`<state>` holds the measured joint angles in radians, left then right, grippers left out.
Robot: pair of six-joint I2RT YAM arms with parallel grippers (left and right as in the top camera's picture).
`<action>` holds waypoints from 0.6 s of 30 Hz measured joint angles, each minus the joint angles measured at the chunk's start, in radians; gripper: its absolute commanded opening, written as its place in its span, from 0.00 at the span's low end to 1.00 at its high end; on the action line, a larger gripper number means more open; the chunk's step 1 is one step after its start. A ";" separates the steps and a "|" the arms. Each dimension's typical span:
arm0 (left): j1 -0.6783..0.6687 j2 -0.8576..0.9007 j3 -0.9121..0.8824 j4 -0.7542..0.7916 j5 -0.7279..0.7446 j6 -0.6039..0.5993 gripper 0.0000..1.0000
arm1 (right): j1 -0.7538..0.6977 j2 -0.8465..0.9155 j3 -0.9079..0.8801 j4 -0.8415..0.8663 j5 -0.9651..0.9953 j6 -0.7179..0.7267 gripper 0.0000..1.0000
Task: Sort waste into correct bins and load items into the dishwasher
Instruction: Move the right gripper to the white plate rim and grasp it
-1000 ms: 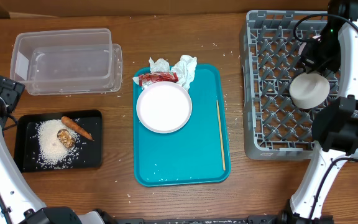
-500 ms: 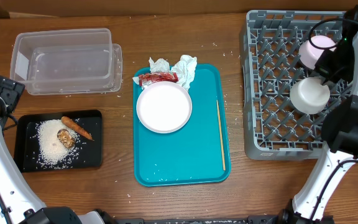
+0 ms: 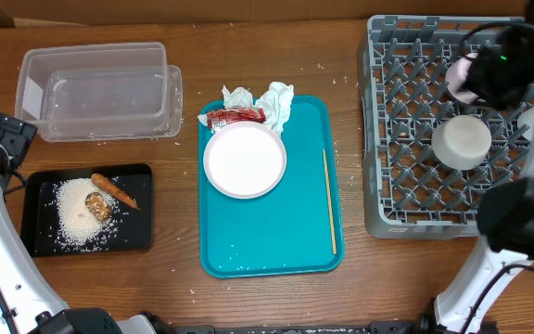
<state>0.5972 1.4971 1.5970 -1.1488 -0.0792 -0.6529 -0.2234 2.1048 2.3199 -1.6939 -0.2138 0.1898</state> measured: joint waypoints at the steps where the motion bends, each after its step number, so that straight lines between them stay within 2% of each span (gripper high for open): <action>1: 0.000 0.000 0.000 0.000 0.000 0.000 1.00 | 0.041 -0.019 0.001 0.001 -0.022 -0.008 0.70; 2: 0.000 0.000 0.000 0.000 0.000 0.000 1.00 | 0.079 -0.030 0.002 0.003 -0.035 -0.017 0.76; 7: 0.000 0.000 0.000 0.000 0.000 0.000 1.00 | 0.298 -0.035 0.001 0.084 -0.069 -0.048 0.86; 13: 0.000 0.000 0.000 0.000 0.000 0.000 1.00 | 0.509 0.010 -0.022 0.231 -0.058 -0.056 0.86; 18: 0.000 0.000 0.000 0.000 0.000 0.000 1.00 | 0.611 0.090 -0.054 0.317 -0.002 -0.060 0.74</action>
<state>0.5972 1.4975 1.5970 -1.1488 -0.0792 -0.6529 0.3878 2.1952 2.2658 -1.3769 -0.2157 0.1303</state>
